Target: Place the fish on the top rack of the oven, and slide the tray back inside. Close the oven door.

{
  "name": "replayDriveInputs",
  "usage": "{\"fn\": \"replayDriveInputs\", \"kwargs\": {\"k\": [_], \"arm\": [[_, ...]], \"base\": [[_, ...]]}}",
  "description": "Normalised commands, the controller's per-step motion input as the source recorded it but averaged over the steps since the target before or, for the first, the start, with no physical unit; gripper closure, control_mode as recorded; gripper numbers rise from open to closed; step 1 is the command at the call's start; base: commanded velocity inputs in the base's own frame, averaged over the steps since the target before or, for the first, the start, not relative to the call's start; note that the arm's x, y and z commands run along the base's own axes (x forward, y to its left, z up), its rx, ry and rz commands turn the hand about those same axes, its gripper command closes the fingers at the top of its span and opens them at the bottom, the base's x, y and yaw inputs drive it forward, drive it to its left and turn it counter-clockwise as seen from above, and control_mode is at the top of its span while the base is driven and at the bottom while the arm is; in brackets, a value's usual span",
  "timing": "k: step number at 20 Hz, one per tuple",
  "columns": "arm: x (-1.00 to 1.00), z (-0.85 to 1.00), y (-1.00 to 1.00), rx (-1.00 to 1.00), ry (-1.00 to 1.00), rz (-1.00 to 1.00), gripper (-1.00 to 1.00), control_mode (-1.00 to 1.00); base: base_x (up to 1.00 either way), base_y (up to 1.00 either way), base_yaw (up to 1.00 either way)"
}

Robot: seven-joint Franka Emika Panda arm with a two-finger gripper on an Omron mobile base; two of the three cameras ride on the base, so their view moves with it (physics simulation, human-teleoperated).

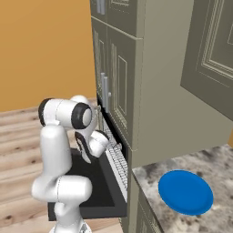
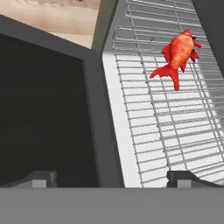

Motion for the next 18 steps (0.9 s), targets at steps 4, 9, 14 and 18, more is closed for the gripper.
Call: {"fn": "replayDriveInputs", "kwargs": {"k": [4,9,14,18], "arm": [[-1.00,-0.37,1.00,-0.02,-0.20,0.02,-1.00,-1.00],[-1.00,0.35,0.94,0.00,-0.32,0.00,-1.00,-1.00],[-1.00,0.91,0.51,0.03,-0.55,-0.02,-1.00,-1.00],[-1.00,0.67,0.56,0.04,-0.51,-0.03,-1.00,-1.00]], "base": [[0.00,0.00,0.00],[0.00,0.00,0.00],[0.00,0.00,0.00],[0.00,0.00,0.00]]}}
